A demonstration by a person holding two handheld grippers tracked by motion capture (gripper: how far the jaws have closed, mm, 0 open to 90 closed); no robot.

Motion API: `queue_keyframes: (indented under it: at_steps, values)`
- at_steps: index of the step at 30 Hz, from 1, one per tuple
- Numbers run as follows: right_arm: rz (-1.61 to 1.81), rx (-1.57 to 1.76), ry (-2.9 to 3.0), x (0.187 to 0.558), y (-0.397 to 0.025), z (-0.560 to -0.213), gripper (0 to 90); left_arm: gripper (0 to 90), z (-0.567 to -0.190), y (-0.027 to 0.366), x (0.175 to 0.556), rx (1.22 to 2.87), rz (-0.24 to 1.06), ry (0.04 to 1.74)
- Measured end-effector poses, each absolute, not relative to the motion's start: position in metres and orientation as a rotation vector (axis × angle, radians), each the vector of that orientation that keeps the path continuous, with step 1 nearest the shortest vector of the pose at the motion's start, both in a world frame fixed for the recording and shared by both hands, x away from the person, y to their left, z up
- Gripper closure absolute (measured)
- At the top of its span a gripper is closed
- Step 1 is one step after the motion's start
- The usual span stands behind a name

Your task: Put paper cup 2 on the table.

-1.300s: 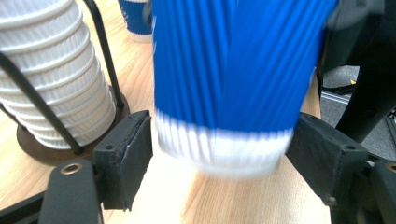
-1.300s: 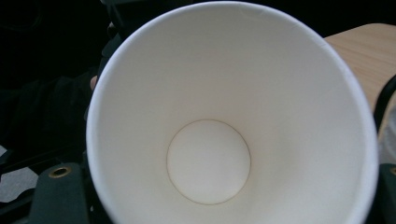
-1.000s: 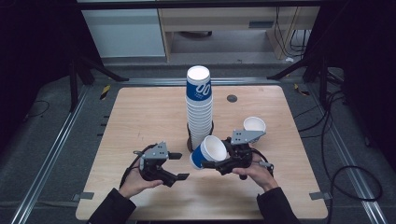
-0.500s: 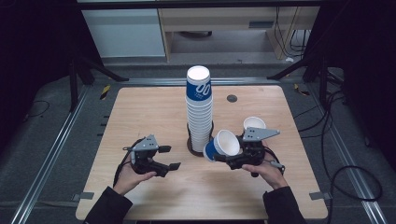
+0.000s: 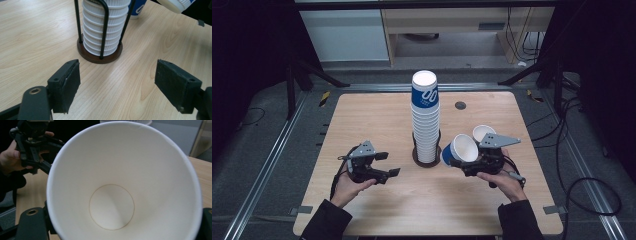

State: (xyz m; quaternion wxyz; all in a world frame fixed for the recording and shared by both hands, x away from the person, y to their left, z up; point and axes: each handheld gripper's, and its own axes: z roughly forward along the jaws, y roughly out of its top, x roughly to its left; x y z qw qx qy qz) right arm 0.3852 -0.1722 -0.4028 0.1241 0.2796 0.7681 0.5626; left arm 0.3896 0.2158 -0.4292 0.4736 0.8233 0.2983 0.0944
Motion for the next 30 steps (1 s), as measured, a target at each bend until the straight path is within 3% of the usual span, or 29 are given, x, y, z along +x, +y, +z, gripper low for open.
queue_keyframes:
  at_steps: [30]
  values:
    - [1.236, 1.088, 2.193, 0.371, -0.220, -0.414, 21.0, 19.9, -0.428, 0.230, 0.393, 1.988, 0.292, 0.799]
